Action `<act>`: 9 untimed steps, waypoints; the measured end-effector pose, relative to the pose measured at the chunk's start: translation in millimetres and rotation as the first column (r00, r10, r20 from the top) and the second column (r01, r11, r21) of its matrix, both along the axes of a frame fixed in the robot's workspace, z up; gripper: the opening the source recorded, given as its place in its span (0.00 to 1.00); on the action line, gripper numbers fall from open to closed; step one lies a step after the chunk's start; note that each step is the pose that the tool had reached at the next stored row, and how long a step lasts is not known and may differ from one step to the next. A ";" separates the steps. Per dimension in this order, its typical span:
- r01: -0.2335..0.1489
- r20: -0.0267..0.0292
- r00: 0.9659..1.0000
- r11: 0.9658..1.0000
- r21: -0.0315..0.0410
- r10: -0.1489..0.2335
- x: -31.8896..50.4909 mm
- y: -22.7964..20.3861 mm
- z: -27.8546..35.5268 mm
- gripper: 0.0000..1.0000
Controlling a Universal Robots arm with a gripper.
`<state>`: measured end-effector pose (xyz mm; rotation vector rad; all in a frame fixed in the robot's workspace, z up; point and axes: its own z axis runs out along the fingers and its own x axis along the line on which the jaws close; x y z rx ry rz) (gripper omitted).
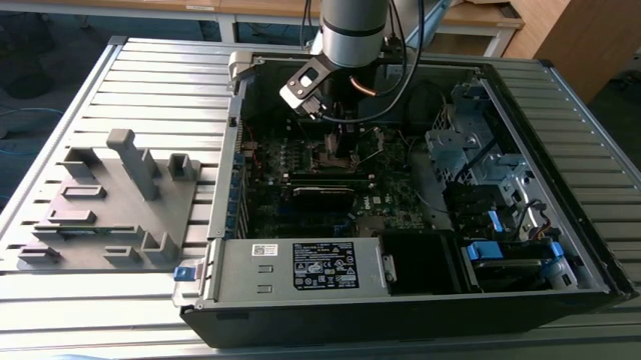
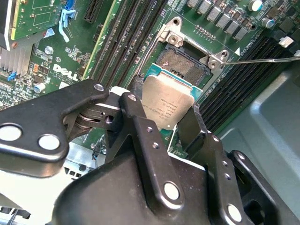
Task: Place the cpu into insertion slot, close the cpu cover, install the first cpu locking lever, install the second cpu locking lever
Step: 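Place the cpu into insertion slot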
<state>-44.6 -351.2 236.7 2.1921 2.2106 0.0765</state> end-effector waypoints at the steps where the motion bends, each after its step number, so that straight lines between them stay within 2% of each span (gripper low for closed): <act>1: 0.000 0.000 1.000 1.000 0.000 0.000 0.0 0.0 0.0 0.54; 6: 0.000 0.000 1.000 1.000 0.000 0.000 -0.2 0.0 -1.8 0.54; 9: 0.000 0.000 1.000 1.000 0.000 0.000 -0.3 0.0 -5.3 0.54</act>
